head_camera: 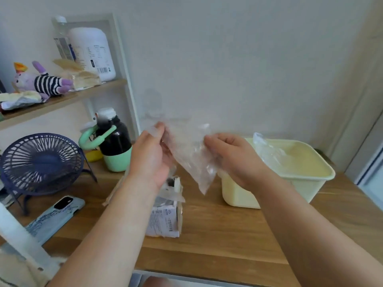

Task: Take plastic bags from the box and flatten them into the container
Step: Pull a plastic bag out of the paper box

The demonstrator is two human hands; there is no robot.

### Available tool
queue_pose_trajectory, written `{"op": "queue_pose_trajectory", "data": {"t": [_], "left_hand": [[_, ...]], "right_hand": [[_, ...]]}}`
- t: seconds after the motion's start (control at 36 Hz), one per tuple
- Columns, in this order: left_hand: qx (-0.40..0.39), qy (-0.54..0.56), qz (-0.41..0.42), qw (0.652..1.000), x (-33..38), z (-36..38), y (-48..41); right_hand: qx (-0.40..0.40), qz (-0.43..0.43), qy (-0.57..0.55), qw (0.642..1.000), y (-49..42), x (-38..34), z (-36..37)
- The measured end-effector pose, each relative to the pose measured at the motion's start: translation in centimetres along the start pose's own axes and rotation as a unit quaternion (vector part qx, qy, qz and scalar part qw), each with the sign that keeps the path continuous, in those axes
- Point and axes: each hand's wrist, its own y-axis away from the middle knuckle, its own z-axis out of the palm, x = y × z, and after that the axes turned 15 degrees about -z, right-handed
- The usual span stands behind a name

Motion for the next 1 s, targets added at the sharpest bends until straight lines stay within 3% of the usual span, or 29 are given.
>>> {"op": "queue_pose_trajectory", "data": {"t": [0.06, 0.19, 0.33, 0.53, 0.64, 0.83, 0.92, 1.0], "left_hand": [[0.004, -0.007, -0.017, 1.000, -0.8, 0.6, 0.1], [-0.167, -0.096, -0.105, 0.976, -2.7, 3.2, 1.1], [-0.089, -0.168, -0.087, 0.978, -5.4, 5.0, 0.4], [-0.080, -0.164, -0.071, 0.981, -6.8, 6.4, -0.7], [-0.071, -0.192, -0.062, 0.977, -7.5, 7.2, -1.0], [-0.111, -0.137, -0.143, 0.974, -7.8, 8.4, -1.4], [-0.134, -0.105, -0.155, 0.973, -8.0, 8.9, -1.7], [-0.189, -0.074, -0.152, 0.967, -8.2, 9.3, -1.7]], "right_hand": [[0.018, 0.004, -0.007, 1.000, 0.2, -0.3, -1.0], [0.068, 0.023, 0.002, 0.997, 0.8, -0.5, -4.1], [0.087, 0.032, 0.015, 0.996, 1.4, -1.0, -6.5], [0.108, 0.079, -0.057, 0.989, 2.2, -1.5, -9.5], [0.097, 0.078, -0.028, 0.992, 2.4, -1.0, -10.7], [0.172, 0.054, -0.158, 0.971, 1.9, -0.9, -12.2], [0.140, 0.054, -0.242, 0.958, 1.8, -0.8, -12.5], [0.082, 0.066, -0.191, 0.976, 2.3, -0.1, -12.8]]}}
